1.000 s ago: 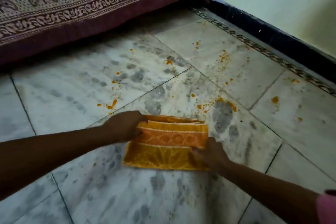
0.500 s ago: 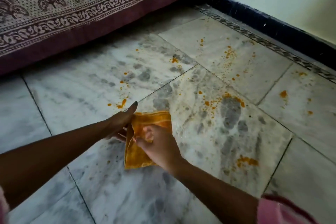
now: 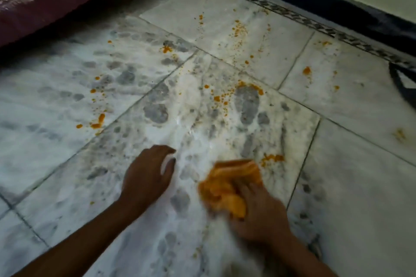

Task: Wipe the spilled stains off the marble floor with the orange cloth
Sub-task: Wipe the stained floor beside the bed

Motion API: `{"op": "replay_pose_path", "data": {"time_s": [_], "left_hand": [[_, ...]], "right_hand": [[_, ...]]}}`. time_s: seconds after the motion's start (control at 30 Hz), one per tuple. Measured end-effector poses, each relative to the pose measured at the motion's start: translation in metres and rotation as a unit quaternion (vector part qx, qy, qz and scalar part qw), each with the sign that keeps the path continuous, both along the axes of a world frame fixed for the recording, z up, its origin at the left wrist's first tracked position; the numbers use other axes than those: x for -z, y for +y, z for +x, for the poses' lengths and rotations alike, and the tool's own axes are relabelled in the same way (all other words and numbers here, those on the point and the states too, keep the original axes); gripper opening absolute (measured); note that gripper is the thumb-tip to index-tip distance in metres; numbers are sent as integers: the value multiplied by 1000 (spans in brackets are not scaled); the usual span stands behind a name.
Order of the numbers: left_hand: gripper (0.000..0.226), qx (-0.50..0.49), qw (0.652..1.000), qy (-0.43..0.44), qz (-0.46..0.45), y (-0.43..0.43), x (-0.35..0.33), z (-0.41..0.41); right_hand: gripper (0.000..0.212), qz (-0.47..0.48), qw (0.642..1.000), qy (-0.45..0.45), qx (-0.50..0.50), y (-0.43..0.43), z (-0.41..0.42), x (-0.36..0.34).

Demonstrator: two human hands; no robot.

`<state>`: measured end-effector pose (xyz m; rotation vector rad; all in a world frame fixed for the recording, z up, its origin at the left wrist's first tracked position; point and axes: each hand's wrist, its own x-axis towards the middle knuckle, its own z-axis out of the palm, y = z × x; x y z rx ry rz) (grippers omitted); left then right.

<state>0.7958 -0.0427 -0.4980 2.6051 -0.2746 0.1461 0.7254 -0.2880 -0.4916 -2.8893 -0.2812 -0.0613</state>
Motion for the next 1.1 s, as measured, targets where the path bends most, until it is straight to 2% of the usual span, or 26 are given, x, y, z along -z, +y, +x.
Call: {"op": "replay_pose_path", "data": {"time_s": [0.1,0.17,0.27,0.3,0.37,0.43,0.5,0.57,0.63,0.7,0.77,0.83,0.9,1.03,1.1], "left_hand": [[43,91,995,10,38,-18,25,-19],[45,74,996,23,40,-23,34,-18],[46,45,998,33,19,-26,35,-10],[46,46,998,25,19,-26,36,-8],[45,51,999,5,15,-25,36,-6],[44,51,999,-2,6,-27,37,-5],[43,51,999,-3,0,-27,39,-5],[43,56,998,-6,-6,-27,39,-5],[45,59,998,-4,-14,-26,37,-4],[47,40,999,10,-35,-26,35,0],[49,21,998,18,-49,-26,33,3],[49,30,998,18,-42,-27,32,6],[48,48,998,14,-28,-28,31,9],[46,66,998,9,-2,-31,32,7],[46,80,997,8,9,-33,32,7]], "right_hand": [[61,51,984,77,152,15,53,-2],[58,53,982,74,163,40,64,1],[57,54,996,55,43,47,4,5],[58,48,997,65,-10,33,-23,9],[61,26,997,53,-53,-8,-48,10],[61,-9,1000,8,-4,-44,-33,15],[59,-21,995,13,93,-51,7,13],[55,13,981,12,193,-32,55,11],[57,52,973,24,224,-2,82,13],[56,53,980,28,192,26,69,16],[50,58,991,43,113,35,20,17],[52,54,996,63,20,13,-33,16],[59,22,999,32,-8,-31,-52,17],[63,-9,984,10,176,-77,7,12],[57,31,970,0,242,-61,57,10]]}}
